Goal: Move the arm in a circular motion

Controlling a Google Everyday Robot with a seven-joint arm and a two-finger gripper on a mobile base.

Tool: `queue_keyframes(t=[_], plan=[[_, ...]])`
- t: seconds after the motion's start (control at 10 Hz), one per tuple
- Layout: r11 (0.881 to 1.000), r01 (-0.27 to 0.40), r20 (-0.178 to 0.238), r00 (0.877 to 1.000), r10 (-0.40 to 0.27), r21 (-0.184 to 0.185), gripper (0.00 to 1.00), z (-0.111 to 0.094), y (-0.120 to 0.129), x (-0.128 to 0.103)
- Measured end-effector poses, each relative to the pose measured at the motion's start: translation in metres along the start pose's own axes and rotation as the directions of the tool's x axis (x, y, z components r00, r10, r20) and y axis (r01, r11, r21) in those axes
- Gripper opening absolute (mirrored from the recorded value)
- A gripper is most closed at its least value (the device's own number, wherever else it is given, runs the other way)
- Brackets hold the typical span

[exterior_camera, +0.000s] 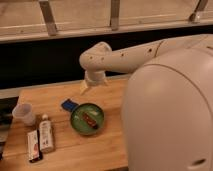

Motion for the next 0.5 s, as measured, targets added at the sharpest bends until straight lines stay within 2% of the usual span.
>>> queue_keyframes(t=[0.2,0.4,0.5], plan=[[0.999,0.031,-0.004,1.000,-0.031,-0.025,0.80,-0.009,0.044,0.021],[0.999,0.028,-0.024,0.999,-0.028,-0.018,0.80,-0.017,0.061,0.048],[1.000,0.012,-0.040,0.999,-0.012,-0.006,0.80,-0.020,0.060,0.064]])
